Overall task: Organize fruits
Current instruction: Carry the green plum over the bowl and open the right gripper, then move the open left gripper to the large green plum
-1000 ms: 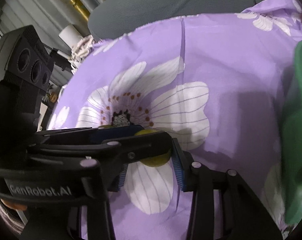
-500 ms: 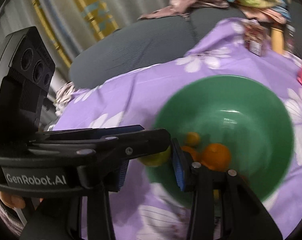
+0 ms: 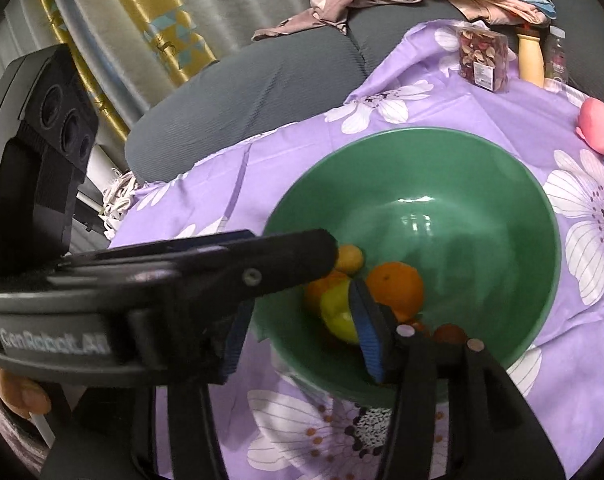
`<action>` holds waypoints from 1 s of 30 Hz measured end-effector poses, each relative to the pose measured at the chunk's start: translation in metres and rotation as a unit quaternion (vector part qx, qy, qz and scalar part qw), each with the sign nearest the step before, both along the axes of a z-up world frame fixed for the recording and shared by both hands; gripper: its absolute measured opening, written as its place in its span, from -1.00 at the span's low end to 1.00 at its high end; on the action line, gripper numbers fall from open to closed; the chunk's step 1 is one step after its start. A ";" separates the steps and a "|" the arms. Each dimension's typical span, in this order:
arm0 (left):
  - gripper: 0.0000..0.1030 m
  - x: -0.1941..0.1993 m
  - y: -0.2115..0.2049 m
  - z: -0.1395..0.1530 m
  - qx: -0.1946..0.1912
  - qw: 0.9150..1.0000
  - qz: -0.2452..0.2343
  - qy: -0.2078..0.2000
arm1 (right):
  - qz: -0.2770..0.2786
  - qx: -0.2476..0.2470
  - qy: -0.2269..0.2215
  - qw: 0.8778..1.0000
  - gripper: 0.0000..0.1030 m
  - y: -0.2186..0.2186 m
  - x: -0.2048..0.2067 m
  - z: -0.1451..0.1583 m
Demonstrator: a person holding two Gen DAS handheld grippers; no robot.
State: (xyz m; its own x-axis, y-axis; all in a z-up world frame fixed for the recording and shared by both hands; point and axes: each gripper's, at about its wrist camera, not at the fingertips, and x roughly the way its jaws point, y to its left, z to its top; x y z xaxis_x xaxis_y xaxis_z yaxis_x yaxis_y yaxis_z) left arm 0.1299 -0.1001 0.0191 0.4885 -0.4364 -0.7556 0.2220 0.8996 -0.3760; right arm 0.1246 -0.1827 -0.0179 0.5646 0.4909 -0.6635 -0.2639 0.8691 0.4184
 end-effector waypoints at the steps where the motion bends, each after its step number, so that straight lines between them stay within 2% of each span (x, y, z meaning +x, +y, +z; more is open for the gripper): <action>1: 0.44 -0.003 0.005 0.002 0.004 1.000 0.007 -0.004 | 0.003 -0.001 -0.002 1.000 -0.01 0.003 -0.002 0.002; 7: 0.44 -0.017 0.040 0.009 0.028 0.998 0.052 -0.021 | 0.020 -0.013 -0.021 0.999 0.05 0.024 -0.009 0.016; 11: 0.45 -0.027 0.068 0.006 0.026 0.997 0.076 -0.019 | 0.039 -0.018 -0.029 0.999 0.08 0.043 -0.013 0.022; 14: 0.45 -0.037 0.095 -0.001 0.018 0.995 0.099 -0.003 | 0.077 -0.020 -0.026 0.996 0.15 0.067 -0.016 0.022; 19: 0.45 -0.053 0.153 -0.021 -0.007 0.987 0.155 0.036 | 0.136 -0.018 -0.003 0.991 0.15 0.110 -0.016 0.009; 26: 0.45 -0.063 0.179 -0.041 -0.017 0.981 0.178 0.071 | 0.178 -0.028 0.033 0.983 0.15 0.144 -0.014 -0.016; 30: 0.45 -0.060 0.182 -0.054 -0.026 0.981 0.171 0.087 | 0.197 -0.025 0.055 0.978 0.15 0.161 -0.012 -0.031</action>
State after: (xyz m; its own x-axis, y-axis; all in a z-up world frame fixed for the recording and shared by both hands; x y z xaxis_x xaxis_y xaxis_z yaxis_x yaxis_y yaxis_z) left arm 0.0696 0.0817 -0.0349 0.4799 -0.3095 -0.8210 -0.1615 0.8886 -0.4294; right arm 0.1130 -0.0217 -0.0488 0.2609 0.6217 -0.7385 -0.5388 0.7285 0.4230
